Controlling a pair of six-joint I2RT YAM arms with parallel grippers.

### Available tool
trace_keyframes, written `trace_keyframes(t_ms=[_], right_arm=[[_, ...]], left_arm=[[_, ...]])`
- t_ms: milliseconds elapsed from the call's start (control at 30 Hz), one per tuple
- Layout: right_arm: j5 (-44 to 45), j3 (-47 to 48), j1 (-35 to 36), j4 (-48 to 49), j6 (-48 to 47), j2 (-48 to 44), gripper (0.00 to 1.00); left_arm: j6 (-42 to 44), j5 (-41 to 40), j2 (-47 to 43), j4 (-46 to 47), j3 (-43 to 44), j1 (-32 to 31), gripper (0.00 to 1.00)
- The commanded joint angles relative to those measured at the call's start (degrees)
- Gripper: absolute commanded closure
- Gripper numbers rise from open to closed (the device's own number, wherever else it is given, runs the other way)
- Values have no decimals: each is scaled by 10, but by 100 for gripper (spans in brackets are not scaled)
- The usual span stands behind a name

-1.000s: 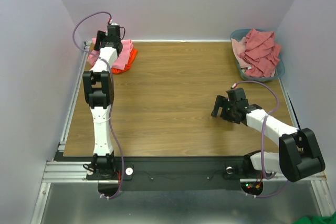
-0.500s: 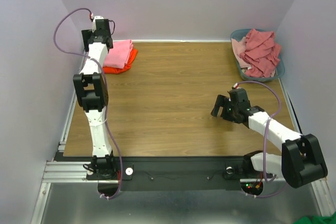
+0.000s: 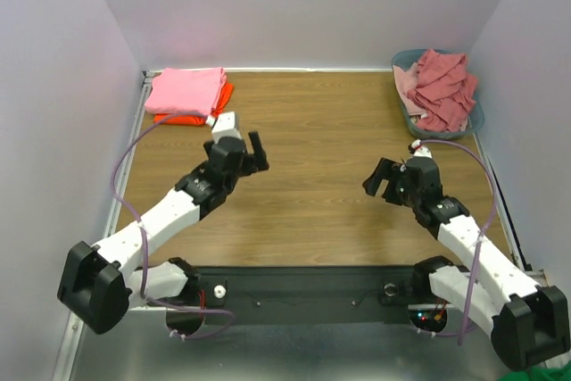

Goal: Fold and stack the t-shirts
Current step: Neatly place the folded tshirt to the corner

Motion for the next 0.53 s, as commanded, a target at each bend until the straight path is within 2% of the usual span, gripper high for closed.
trace_keyframes(t_ms=[0, 233, 400, 500], right_arm=[[10, -8, 1, 15, -4, -55, 0], [46, -18, 1, 10, -4, -123, 0], [68, -51, 0, 10, 21, -199, 0], [73, -62, 1, 7, 30, -241, 0]], left_arm=[[-92, -60, -71, 14, -116, 11, 1], [-102, -55, -242, -19, -168, 11, 2], [-102, -79, -304, -44, -176, 11, 1], [-102, -66, -319, -40, -181, 11, 1]])
